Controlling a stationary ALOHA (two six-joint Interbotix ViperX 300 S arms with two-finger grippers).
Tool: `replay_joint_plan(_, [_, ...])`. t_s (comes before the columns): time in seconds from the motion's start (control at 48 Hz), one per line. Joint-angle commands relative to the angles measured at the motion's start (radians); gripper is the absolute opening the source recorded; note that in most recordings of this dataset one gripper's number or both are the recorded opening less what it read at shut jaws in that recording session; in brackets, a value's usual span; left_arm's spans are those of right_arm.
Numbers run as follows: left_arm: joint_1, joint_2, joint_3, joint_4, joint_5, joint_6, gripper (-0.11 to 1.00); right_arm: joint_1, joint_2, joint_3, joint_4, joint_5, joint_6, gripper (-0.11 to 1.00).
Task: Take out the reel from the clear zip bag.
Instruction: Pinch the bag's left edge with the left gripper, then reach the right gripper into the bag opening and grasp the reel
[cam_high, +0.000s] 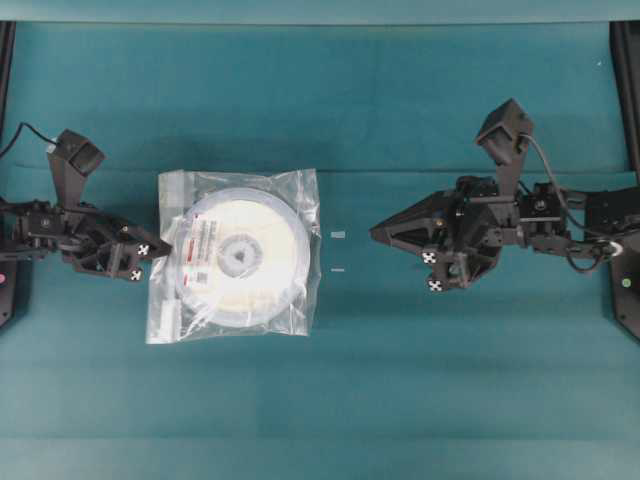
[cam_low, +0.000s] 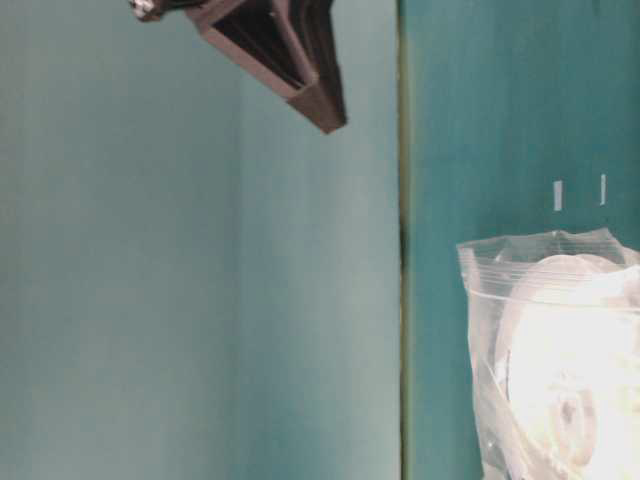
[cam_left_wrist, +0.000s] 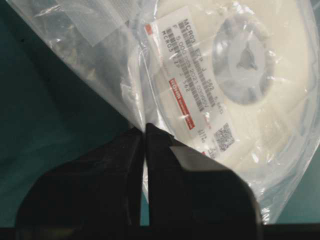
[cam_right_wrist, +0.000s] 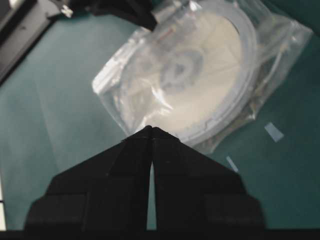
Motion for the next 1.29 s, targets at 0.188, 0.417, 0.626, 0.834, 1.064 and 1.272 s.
replay_joint_plan(0.188, [0.003, 0.002, -0.008, 0.005, 0.011, 0.002, 0.01, 0.003, 0.095, -0.035, 0.098, -0.003, 0.02, 0.74])
replay_joint_plan(0.417, [0.003, 0.003, -0.008, 0.005, 0.026, 0.002, 0.01, 0.006, 0.239, -0.12, 0.13, -0.002, 0.017, 0.88])
replay_joint_plan(0.626, [0.003, 0.006, -0.009, 0.005, 0.026, 0.002, 0.01, 0.014, 0.351, -0.199, 0.135, 0.0, 0.021, 0.87])
replay_joint_plan(0.834, [0.003, 0.014, -0.008, 0.005, 0.026, 0.002, 0.01, 0.017, 0.422, -0.264, 0.141, 0.003, 0.021, 0.87])
replay_joint_plan(1.064, [0.005, 0.017, -0.009, 0.005, 0.026, 0.002, 0.01, 0.017, 0.476, -0.31, 0.15, 0.005, 0.021, 0.87])
replay_joint_plan(1.272, [0.003, 0.018, -0.009, 0.005, 0.026, 0.002, 0.01, 0.017, 0.514, -0.334, 0.178, -0.002, 0.021, 0.87])
